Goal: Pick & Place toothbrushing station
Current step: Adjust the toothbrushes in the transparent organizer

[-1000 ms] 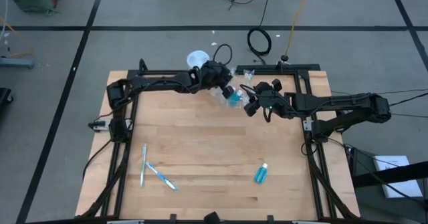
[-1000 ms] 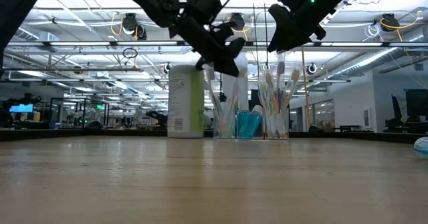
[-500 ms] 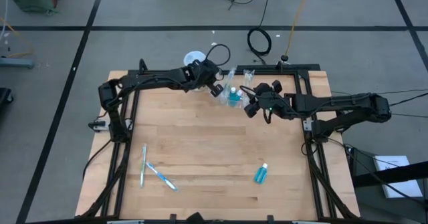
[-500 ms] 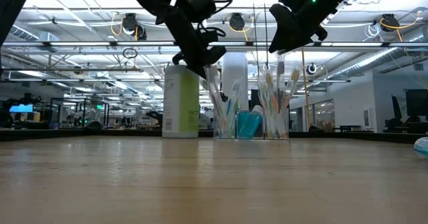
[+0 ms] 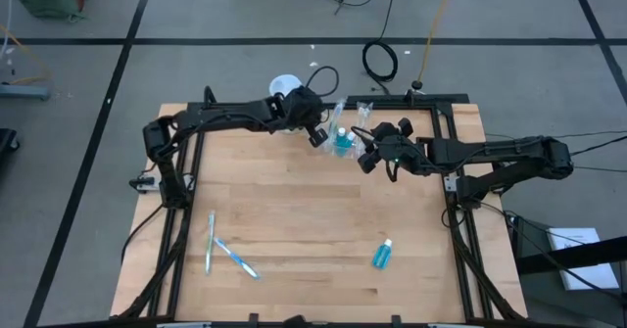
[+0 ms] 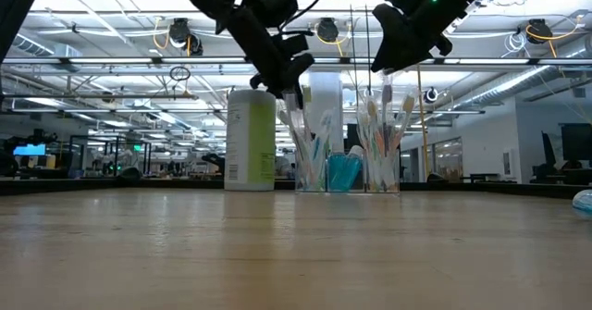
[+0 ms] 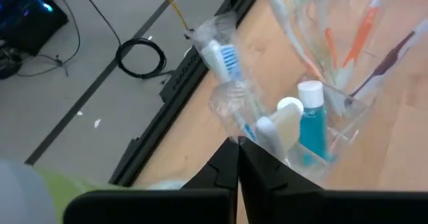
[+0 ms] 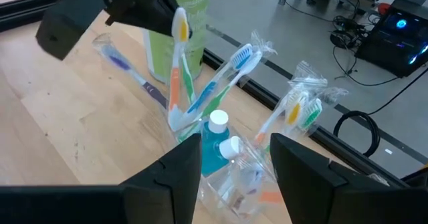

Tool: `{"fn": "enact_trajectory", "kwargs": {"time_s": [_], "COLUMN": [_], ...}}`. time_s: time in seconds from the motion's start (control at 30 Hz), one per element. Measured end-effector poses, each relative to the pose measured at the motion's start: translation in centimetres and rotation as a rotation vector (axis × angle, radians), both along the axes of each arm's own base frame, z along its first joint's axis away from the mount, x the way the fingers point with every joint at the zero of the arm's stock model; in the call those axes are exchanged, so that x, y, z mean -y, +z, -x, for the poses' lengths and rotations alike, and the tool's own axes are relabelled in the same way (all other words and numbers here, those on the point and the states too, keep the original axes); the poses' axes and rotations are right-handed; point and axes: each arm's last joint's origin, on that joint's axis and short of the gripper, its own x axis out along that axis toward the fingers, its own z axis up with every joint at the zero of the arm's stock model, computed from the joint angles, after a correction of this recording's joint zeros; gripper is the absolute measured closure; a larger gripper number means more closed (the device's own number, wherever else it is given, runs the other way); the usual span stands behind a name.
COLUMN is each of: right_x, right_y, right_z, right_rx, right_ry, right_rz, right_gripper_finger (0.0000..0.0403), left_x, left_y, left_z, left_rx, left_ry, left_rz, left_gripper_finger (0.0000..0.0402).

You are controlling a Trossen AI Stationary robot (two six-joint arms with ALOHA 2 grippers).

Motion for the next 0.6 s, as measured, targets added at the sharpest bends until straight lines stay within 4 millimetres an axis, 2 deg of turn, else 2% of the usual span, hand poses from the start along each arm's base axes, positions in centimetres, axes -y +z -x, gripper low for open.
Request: {"fn": "enact_trajectory", "kwargs": {"time_s": [0.13, 0.43, 0.6], "right_x": [0.0, 0.0, -0.1], "right_y": [0.0, 0.0, 0.0], "right_z": [0.0, 0.0, 0.0], "right_rx": [0.002, 0.000, -0.004], "right_ry": [-0.001, 0.001, 0.005], "right_rz": [-0.001, 0.000, 0.000], "right_gripper_finger": [0.0234, 0.0234, 0.0234], "left_x": [0.3, 0.0, 0.1], "left_y": [-0.2, -1.9, -1.6], "left_z": [0.0, -0.6, -0.6], "left_rx": [-0.011, -0.039, -0.030], "left_ry": [0.057, 0.055, 0.055], "left_rz": [-0.004, 0.033, 0.029], "left_gripper_finger": [0.0395, 0.0389, 0.0381]}}
